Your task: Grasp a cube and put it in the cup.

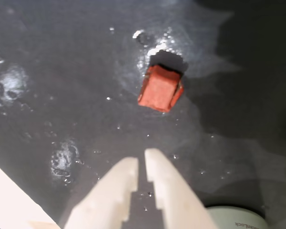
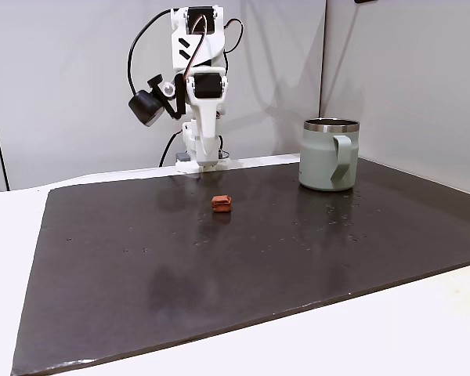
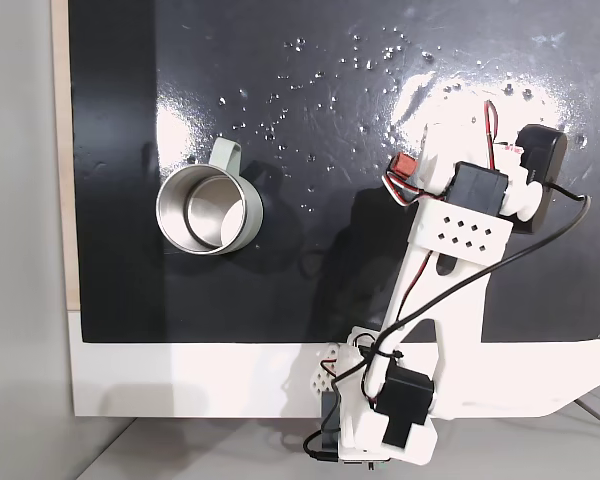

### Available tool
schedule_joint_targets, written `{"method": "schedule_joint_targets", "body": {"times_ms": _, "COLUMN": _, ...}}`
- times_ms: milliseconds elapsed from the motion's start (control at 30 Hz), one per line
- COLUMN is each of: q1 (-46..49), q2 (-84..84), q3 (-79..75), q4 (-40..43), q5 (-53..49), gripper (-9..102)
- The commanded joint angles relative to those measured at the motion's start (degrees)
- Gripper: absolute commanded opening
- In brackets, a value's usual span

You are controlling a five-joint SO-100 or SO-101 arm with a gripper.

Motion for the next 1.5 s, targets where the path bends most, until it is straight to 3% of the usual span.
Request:
{"method": "schedule_joint_targets", "body": {"times_ms": 0, "q1": -1.49, "q2": -2.29, "q3": -7.56, "q4": 2.99, "q5": -0.62, "gripper": 0}}
{"method": "schedule_joint_targets", "body": {"times_ms": 567, "q1": -4.57, "q2": -8.61, "q3": -14.5, "q4": 9.58, "q5": 0.53, "gripper": 0}}
{"method": "schedule_joint_targets", "body": {"times_ms": 867, "q1": -3.52, "q2": -11.69, "q3": -14.94, "q4": 10.2, "q5": 2.46, "gripper": 23}}
{"method": "schedule_joint_targets", "body": {"times_ms": 1467, "q1": -2.37, "q2": -17.23, "q3": -12.04, "q4": 8.7, "q5": 2.29, "gripper": 24}}
